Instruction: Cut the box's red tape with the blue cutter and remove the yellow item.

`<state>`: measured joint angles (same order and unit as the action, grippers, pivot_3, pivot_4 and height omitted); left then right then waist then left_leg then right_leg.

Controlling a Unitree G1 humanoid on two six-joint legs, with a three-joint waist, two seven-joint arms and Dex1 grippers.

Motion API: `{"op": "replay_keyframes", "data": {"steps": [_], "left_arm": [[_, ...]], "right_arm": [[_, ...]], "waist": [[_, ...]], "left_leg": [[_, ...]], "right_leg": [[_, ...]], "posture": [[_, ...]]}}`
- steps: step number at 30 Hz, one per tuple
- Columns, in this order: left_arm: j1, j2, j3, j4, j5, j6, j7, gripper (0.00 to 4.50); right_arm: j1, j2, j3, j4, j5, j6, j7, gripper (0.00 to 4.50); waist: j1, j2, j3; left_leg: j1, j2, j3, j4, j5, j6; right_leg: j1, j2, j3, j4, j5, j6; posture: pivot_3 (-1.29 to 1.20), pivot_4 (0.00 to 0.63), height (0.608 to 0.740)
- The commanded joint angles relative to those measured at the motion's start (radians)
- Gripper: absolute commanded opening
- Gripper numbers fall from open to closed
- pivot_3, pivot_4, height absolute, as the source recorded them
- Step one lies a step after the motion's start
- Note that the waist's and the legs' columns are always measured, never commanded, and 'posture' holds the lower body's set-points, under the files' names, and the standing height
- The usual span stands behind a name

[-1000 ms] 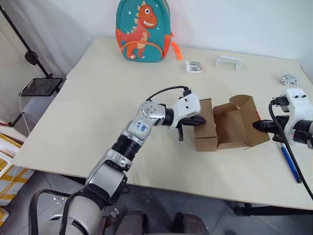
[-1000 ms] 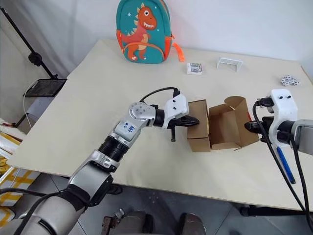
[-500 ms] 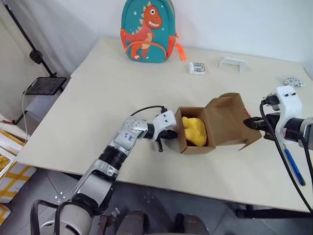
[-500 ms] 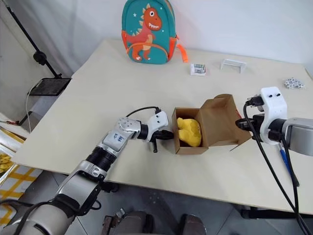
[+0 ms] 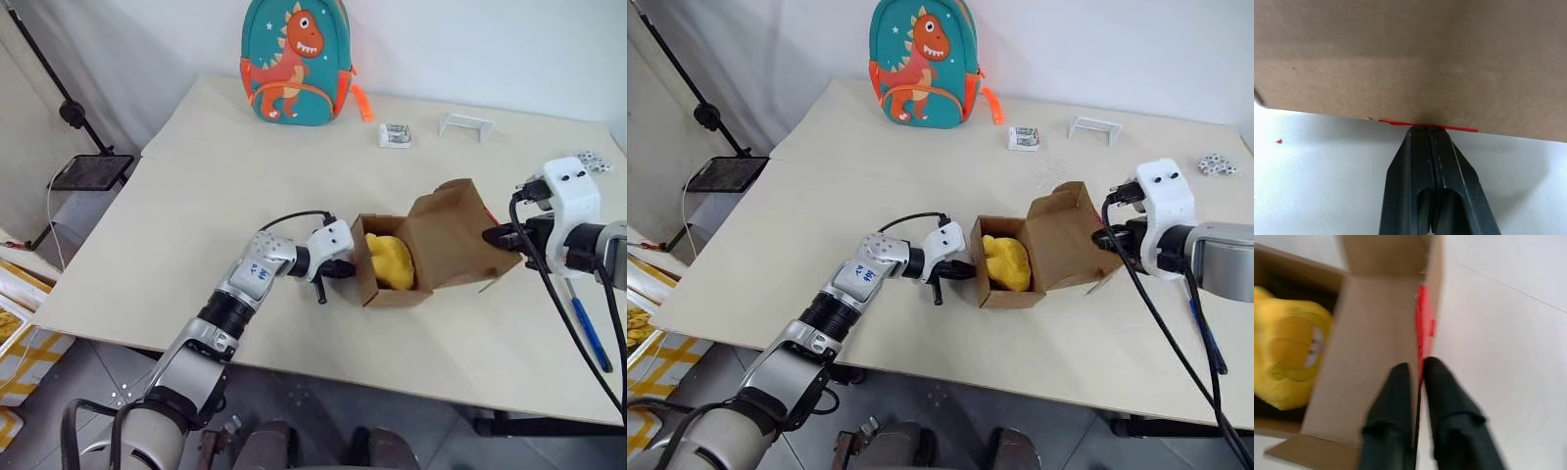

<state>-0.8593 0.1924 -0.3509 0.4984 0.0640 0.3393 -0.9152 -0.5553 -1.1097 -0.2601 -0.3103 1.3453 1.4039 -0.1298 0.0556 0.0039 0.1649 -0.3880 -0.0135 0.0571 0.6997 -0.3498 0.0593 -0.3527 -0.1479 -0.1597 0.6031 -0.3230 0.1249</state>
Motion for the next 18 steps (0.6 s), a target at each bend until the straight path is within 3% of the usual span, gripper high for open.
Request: {"op": "replay_keyframes", "data": {"steps": [1, 10, 18], "left_arm": [[0.01, -0.015, -0.015, -0.008, -0.001, 0.022, -0.009, 0.0], [0.026, 0.105, 0.017, -0.055, -0.01, 0.055, -0.071, 0.0], [0.041, 0.225, 0.053, -0.071, -0.028, 0.019, -0.115, 0.0]], "right_arm": [[-0.019, 0.003, -0.009, -0.035, -0.005, 0.018, 0.006, 1.64], [-0.002, -0.048, -0.106, -0.094, -0.022, -0.031, 0.164, 4.48], [0.164, -0.046, -0.246, -0.099, -0.187, -0.2, 0.413, 4.48]], "waist": [[0.0, 0.0, 0.0], [-0.009, 0.0, 0.0], [-0.028, 0.0, 0.0]], "left_leg": [[0.0, 0.0, 0.0, 0.0, 0.0, 0.0], [-0.002, 0.0, 0.002, -0.002, 0.0, 0.0], [0.0, 0.0, 0.006, -0.001, 0.0, 0.001]], "right_leg": [[0.0, 0.0, 0.0, 0.0, 0.0, 0.0], [-0.005, 0.0, -0.001, 0.001, 0.0, 0.0], [-0.005, 0.0, 0.0, 0.003, 0.0, 0.0]], "posture": [[0.0, 0.15, 0.74], [0.0, 0.15, 0.74], [0.0, 0.15, 0.74]]}}
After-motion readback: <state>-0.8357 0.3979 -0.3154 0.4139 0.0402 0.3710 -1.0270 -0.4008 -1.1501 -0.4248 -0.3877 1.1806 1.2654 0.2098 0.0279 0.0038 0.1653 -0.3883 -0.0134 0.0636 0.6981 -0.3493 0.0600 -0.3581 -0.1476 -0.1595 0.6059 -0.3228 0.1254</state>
